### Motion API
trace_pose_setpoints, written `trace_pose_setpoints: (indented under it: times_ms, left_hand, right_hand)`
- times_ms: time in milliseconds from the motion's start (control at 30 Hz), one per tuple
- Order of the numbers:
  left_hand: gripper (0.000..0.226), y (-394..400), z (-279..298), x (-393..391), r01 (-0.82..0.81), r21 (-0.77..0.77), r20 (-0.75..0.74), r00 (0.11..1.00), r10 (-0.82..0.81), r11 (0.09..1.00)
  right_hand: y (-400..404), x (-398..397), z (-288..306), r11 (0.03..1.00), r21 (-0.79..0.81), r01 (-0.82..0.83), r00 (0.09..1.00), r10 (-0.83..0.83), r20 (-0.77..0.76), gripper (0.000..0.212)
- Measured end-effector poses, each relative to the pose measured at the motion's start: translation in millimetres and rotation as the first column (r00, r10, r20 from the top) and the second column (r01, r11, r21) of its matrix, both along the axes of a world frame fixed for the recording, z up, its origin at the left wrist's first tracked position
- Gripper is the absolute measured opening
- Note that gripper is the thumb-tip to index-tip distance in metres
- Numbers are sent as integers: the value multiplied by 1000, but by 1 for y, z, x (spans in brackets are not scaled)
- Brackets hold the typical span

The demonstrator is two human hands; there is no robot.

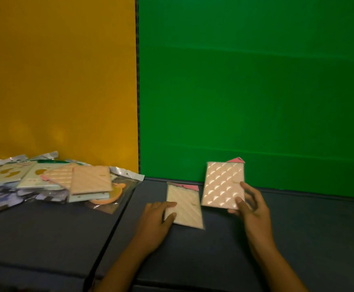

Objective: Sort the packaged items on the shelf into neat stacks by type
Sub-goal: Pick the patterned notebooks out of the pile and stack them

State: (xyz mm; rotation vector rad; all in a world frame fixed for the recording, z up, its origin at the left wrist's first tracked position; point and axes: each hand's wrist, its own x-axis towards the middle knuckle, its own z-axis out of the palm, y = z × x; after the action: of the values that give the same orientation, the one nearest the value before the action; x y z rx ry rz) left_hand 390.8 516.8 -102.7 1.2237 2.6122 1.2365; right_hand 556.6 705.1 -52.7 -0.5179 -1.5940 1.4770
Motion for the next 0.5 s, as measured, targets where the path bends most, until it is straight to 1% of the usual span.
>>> trace_pose_setpoints:
  times_ms: [67, 133, 200, 267, 333, 400, 467, 500]
  left_hand:
    - [34, 0, -2, 1, -15, -65, -123, 992, 7, 998]
    - [37, 1, -4, 1, -51, -125, -195, 981, 26, 991]
    - [39, 2, -4, 2, -74, -170, -229, 973, 34, 983]
    - [41, 3, -3, 4, -78, -193, -229, 973, 33, 978]
    - [42, 1, 1, 5, -94, -175, -239, 970, 50, 980]
    - [44, -1, 5, 4, -147, -107, -272, 956, 113, 983]
    - [42, -4, 7, 2, -230, -38, -329, 922, 206, 972]
    - [40, -6, 8, 1, -267, -30, -369, 898, 238, 963]
  right_hand:
    - [2, -3, -2, 1000, -7, -23, 1000, 23, -13, 37]
    - [4, -7, -4, 999, -8, -49, 999, 49, -15, 36]
    - [6, -10, -7, 997, -7, -71, 997, 71, -7, 36]
    - [9, -12, -9, 996, -13, -89, 996, 90, 3, 35]
    - [9, -16, -10, 994, -17, -107, 994, 107, 16, 33]
    - [7, -20, -12, 992, -20, -127, 991, 128, 46, 32]
    - [4, -25, -14, 989, -16, -149, 985, 150, 82, 32]
    - [2, -27, -16, 987, -6, -161, 982, 160, 103, 32]
